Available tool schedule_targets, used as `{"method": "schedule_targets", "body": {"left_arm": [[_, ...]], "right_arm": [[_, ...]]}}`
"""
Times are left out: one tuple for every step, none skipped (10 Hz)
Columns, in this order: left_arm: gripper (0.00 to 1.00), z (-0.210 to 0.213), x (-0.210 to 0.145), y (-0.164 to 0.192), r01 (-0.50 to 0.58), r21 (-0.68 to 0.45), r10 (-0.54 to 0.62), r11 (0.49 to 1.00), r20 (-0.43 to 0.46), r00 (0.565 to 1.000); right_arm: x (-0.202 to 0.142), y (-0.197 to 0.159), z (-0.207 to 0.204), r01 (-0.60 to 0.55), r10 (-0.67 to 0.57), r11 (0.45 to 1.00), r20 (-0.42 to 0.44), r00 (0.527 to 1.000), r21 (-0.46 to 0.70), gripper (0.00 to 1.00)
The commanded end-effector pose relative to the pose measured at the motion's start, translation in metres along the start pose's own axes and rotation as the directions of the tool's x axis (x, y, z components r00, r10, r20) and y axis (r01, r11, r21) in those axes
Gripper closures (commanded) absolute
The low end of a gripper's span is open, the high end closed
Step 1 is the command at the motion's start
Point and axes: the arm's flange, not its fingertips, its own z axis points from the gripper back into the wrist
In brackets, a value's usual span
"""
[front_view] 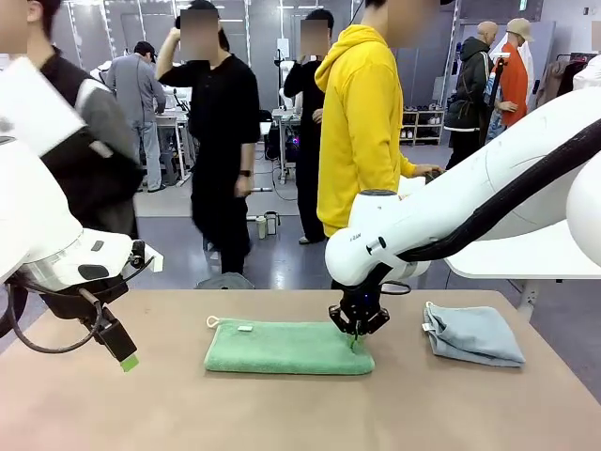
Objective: Fold the towels and place them in the basket.
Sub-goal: When a person lays out a Towel with hook on the table, fold it in half twice.
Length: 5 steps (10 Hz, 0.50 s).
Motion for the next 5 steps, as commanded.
{"method": "schedule_targets", "body": {"left_arm": [[0.0,-0.002,0.002,0.001,0.004,0.006,-0.004,1.0,0.007,1.0],[0.0,-0.002,0.002,0.001,0.004,0.006,-0.004,1.0,0.007,1.0],[0.0,-0.002,0.002,0.001,0.004,0.006,-0.004,1.0,0.007,1.0],[0.0,-0.002,0.002,0.001,0.004,0.006,-0.004,1.0,0.007,1.0],[0.0,-0.002,0.002,0.001,0.004,0.006,-0.004,1.0,0.007,1.0]], "right_arm": [[-0.01,-0.007,0.009,-0.017,0.017,0.999,0.025,1.0,0.035,1.0],[-0.01,-0.013,0.017,-0.033,0.032,0.998,0.018,0.999,0.047,1.0],[-0.013,-0.018,0.027,-0.04,0.04,0.999,0.035,0.999,-0.016,1.0],[-0.016,-0.023,0.038,-0.044,0.049,0.996,0.062,0.997,-0.081,1.0],[-0.018,-0.029,0.049,-0.036,0.049,0.989,0.085,0.995,-0.14,1.0]]}}
